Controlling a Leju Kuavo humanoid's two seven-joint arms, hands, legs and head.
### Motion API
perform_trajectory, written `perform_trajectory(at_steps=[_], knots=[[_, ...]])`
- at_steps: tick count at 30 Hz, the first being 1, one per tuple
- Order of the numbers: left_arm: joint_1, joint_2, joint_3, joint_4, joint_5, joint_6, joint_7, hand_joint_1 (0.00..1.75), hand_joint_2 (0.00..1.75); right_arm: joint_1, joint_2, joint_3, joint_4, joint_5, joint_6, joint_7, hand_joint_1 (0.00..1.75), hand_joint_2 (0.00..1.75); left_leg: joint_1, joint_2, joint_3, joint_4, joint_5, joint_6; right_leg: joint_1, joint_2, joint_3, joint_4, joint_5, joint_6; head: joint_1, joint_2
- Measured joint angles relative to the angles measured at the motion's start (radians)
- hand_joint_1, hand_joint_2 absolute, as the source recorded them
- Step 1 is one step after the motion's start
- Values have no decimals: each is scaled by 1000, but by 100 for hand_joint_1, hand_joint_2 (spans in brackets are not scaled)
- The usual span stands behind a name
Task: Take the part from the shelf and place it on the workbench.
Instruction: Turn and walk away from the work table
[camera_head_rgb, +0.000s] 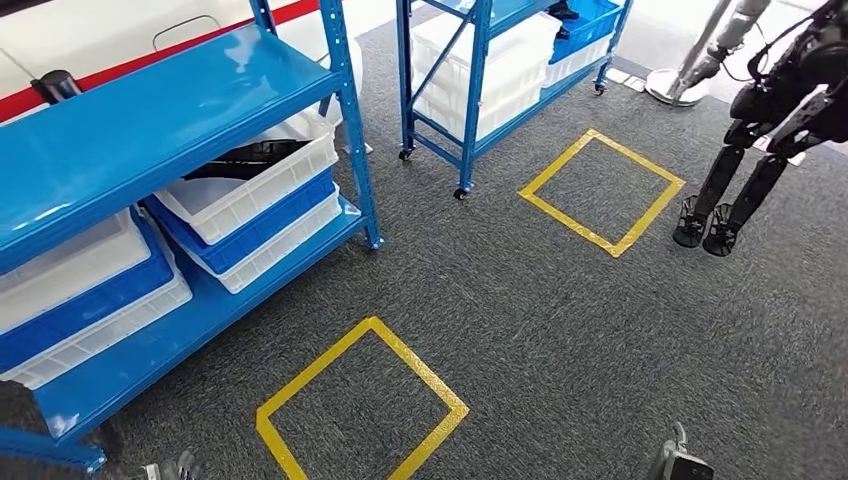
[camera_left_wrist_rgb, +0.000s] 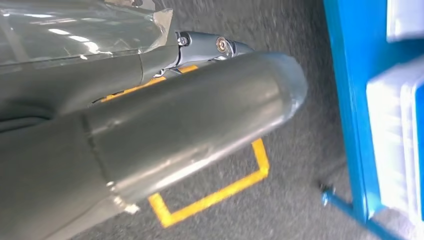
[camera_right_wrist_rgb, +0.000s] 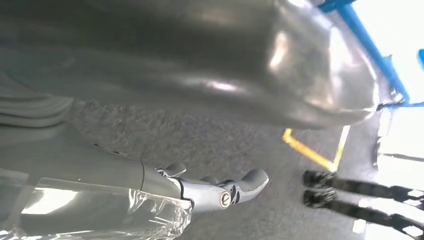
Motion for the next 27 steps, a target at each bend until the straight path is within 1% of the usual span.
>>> perform_trajectory(at_steps=[1, 2, 3, 4, 5, 6, 7, 8, 9, 10, 11, 12, 13, 14, 15, 16, 17, 18, 19, 20, 21, 22, 23, 24, 25, 26, 27], knots=[[-2, -2, 0, 0, 0, 0, 0, 0, 0, -1, -3, 1, 1, 0, -1, 0, 0, 0, 5, -12, 5, -8, 7, 3, 0, 33, -22, 45, -20, 0, 2, 0], [-5, -4, 0, 0, 1, 0, 0, 0, 0, 1, -6, 1, 3, 0, -2, 0, 0, 0, 5, -26, 5, -10, 9, 5, -6, 69, -55, 110, -45, -1, 3, 0], [-7, -5, 0, 0, 1, 0, 1, 0, 0, 4, -8, 1, 6, 0, -3, 1, 0, 0, 7, -41, 3, -10, 11, 7, -9, 91, -89, 176, -67, -1, 3, 0], [-7, -6, 0, 0, 1, 0, 1, 0, 0, 6, -10, 1, 8, -1, -4, 1, 0, 0, 9, -58, 1, -10, 12, 6, -13, 101, -116, 225, -79, 2, 4, 0], [-6, -7, 0, 0, 1, 0, 1, 0, 0, 8, -12, 0, 10, -1, -5, 1, 0, 0, 11, -74, 0, -9, 13, 5, -18, 105, -126, 238, -76, 10, 3, 0], [-4, -8, 0, 0, 1, 0, 1, 0, 0, 8, -14, 0, 12, -1, -6, 1, 0, 0, 14, -89, 0, -8, 14, 2, -24, 108, -117, 212, -57, 22, 3, 0], [-3, -8, 0, 1, 1, 0, 1, 0, 0, 8, -15, 0, 13, -2, -8, 1, 0, 0, 17, -105, -1, -6, 14, -3, -33, 117, -90, 152, -29, 36, 4, 0], [-3, -8, 0, 1, 1, 0, 1, 0, 0, 7, -16, 0, 15, -1, -8, 1, 0, 0, 20, -118, -4, 0, 13, -10, -42, 139, -60, 82, -1, 49, 4, 0], [-3, -8, 0, 0, 1, 0, 1, 0, 0, 6, -17, 0, 16, -1, -8, 1, 0, 0, 21, -131, -9, 8, 9, -19, -47, 158, -36, 26, 20, 54, 4, 0], [-3, -8, 0, 0, 1, 0, 1, 0, 0, 6, -17, 0, 17, -1, -8, 1, 0, 0, 21, -143, -14, 14, 6, -28, -49, 172, -22, -10, 31, 51, 3, 0], [-3, -8, 0, 0, 1, 0, 0, 0, 0, 6, -17, 0, 18, -2, -9, 1, 0, 0, 20, -153, -19, 17, 4, -36, -47, 176, -17, -22, 34, 42, 2, 0], [-2, -8, 0, 0, 1, 0, 0, 0, 0, 5, -17, 0, 19, -2, -9, 1, 0, 0, 22, -162, -22, 17, 4, -42, -44, 165, -14, -22, 36, 28, 0, 0], [0, -7, 0, 0, 1, 1, 0, 0, 0, 4, -17, 0, 19, -2, -10, 1, 0, 0, 25, -163, -24, 17, 5, -46, -45, 155, -12, -22, 37, 18, -1, 0], [2, -6, 0, 0, 1, 1, 1, 0, 0, 2, -16, 0, 19, -2, -10, 1, 0, 0, 26, -148, -28, 25, 0, -49, -46, 145, -9, -23, 40, 11, -1, 0], [2, -6, 0, 0, 1, 1, 1, 0, 0, 1, -15, 0, 18, -1, -11, 1, 0, 0, 26, -122, -40, 51, -15, -52, -47, 135, -7, -24, 43, 4, -5, 0], [1, -5, 0, 0, 1, 2, 2, 0, 0, 2, -13, -1, 17, -1, -11, 1, 0, 0, 26, -91, -61, 97, -43, -54, -45, 124, -8, -25, 44, -1, -9, 0], [-2, -5, 0, 0, 1, 2, 2, 0, 0, 4, -12, -1, 17, -1, -11, 2, 0, 0, 25, -63, -92, 162, -79, -56, -41, 112, -8, -25, 43, -5, -12, 0], [-4, -5, 0, 0, 1, 2, 2, 0, 0, 6, -11, -2, 16, -1, -12, 3, 0, 0, 25, -49, -126, 231, -111, -57, -37, 98, -8, -25, 42, -8, -16, 0], [-4, -5, 0, 0, 1, 2, 3, 0, 0, 7, -10, -2, 16, -1, -12, 4, 0, 0, 25, -44, -152, 284, -130, -57, -34, 85, -9, -25, 41, -10, -16, 0], [-4, -5, 0, 0, 2, 2, 3, 0, 0, 7, -10, -2, 16, -1, -12, 5, 0, 0, 25, -41, -163, 306, -131, -55, -30, 71, -8, -25, 39, -13, -16, 0], [-3, -5, 0, 0, 2, 2, 3, 0, 0, 7, -10, -3, 15, 0, -12, 6, 0, 0, 24, -39, -154, 288, -113, -50, -27, 59, -7, -25, 37, -15, -17, 0], [-3, -5, -1, -1, 2, 2, 3, 0, 0, 7, -9, -3, 13, 0, -12, 6, 0, 0, 22, -29, -124, 234, -83, -43, -25, 47, -5, -25, 35, -16, -17, 0], [-4, -4, -1, -1, 2, 2, 3, 0, 0, 7, -8, -3, 10, 2, -13, 7, 0, 0, 16, -7, -86, 164, -52, -32, -22, 37, -2, -25, 33, -17, -17, 0], [-6, -4, -1, -3, 2, 2, 4, 0, 0, 7, -6, -4, 6, 3, -13, 8, 0, 0, 9, 18, -53, 102, -31, -22, -18, 27, 0, -25, 30, -16, -16, 0], [-8, -4, -3, -4, 1, 1, 5, 0, 0, 8, -4, -6, 1, 3, -13, 10, 0, 0, 2, 37, -31, 59, -20, -14, -15, 17, 2, -25, 27, -13, -16, 0], [-11, -5, -4, -6, 1, 1, 6, 0, 0, 9, -1, -8, -3, 3, -13, 13, 0, 0, -4, 46, -23, 40, -19, -9, -13, 7, 3, -26, 25, -9, -15, 0], [-13, -5, -6, -6, 1, 1, 8, 0, 0, 10, 2, -10, -8, 3, -14, 15, 0, 0, -7, 39, -23, 35, -20, -7, -12, -4, 6, -28, 23, -5, -15, 0]])
